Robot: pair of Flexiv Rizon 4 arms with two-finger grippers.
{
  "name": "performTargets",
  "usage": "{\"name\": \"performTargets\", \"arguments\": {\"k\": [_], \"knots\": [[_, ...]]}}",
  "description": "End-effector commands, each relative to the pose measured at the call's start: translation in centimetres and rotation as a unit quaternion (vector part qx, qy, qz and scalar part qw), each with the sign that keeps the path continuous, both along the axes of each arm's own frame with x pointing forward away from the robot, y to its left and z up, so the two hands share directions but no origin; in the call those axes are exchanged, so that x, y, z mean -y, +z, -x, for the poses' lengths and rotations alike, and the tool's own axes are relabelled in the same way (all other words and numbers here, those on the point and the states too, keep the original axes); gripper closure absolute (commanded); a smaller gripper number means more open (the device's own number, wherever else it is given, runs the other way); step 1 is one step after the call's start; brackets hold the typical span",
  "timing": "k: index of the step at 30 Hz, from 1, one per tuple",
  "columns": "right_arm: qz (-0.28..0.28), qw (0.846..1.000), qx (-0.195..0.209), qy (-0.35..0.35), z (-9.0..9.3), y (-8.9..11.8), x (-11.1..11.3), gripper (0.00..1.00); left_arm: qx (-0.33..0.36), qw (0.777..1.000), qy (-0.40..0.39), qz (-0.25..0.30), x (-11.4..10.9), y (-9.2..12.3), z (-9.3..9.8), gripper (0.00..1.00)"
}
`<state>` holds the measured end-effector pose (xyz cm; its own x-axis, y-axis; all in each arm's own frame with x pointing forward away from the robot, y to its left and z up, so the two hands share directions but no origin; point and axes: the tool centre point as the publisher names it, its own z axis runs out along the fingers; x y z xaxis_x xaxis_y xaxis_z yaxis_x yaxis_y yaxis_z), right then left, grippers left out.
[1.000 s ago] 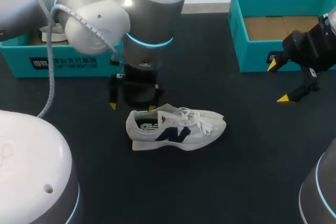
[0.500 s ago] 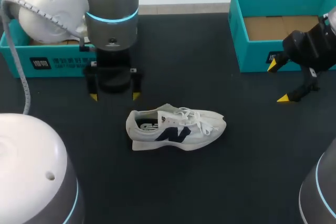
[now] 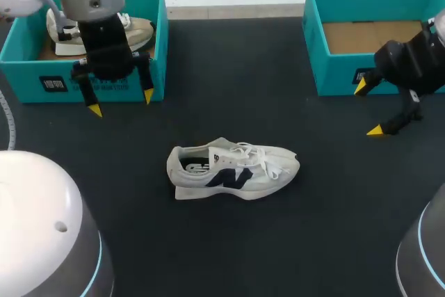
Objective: Take the shoe out of the shoebox, open the shoe tongue, remove and reinsert the insole, then place the shoe into the shoebox
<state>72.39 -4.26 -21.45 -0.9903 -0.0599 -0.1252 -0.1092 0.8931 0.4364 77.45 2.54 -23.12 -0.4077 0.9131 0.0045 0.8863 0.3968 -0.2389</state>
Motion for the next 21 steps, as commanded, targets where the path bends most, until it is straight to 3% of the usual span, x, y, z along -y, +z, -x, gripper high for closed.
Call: {"name": "performTargets", "arguments": {"k": [1,11,13,21], "knots": [[0.002,1.0,0.0,0.0,-0.1,-0.1,-0.1,0.0,-0.023,0.986,0.095,0.132,-1.6,-0.3,0.8,0.0],[0.002,1.0,0.0,0.0,-0.1,-0.1,-0.1,0.0,-0.083,0.943,0.199,0.255,-5.7,-1.3,1.9,0.0],[0.002,1.0,0.0,0.0,-0.1,-0.1,-0.1,0.0,-0.099,0.939,0.181,0.276,-6.0,-1.5,2.2,0.0],[0.002,1.0,0.0,0.0,-0.1,-0.1,-0.1,0.0,-0.099,0.939,0.181,0.276,-6.0,-1.5,2.2,0.0]]}}
